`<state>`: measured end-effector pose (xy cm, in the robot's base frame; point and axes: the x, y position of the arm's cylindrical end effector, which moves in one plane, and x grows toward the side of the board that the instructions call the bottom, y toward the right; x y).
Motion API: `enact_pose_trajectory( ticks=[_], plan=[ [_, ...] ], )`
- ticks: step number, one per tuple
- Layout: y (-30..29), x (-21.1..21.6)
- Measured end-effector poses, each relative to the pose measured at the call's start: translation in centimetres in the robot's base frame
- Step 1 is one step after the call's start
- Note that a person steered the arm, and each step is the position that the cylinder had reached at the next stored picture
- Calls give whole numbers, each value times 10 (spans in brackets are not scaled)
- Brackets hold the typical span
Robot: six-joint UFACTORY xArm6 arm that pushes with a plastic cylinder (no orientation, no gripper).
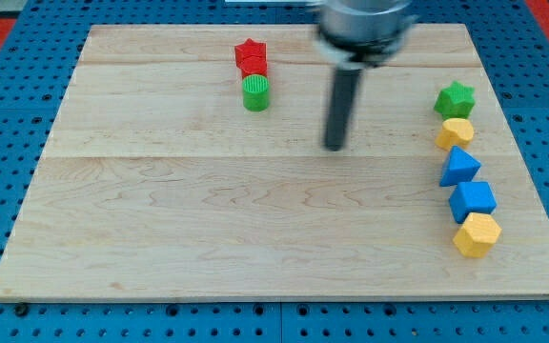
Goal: Move the green circle above the green star
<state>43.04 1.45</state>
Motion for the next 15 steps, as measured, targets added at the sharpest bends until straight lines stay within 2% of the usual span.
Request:
enact_pose_trajectory(
  ticks=[1, 2, 3, 4, 5, 6, 7, 8, 9, 10, 11, 12, 13, 15],
  plan=[
    [-89, -38],
    [-119, -88],
    [-62, -86],
    [29, -87],
    [42, -94],
    [22, -97],
    [63, -132],
    [110, -131],
    [122, -119],
    [74, -70],
    [104, -57],
    [120, -92],
    [156, -105],
    [180, -115]
  ],
)
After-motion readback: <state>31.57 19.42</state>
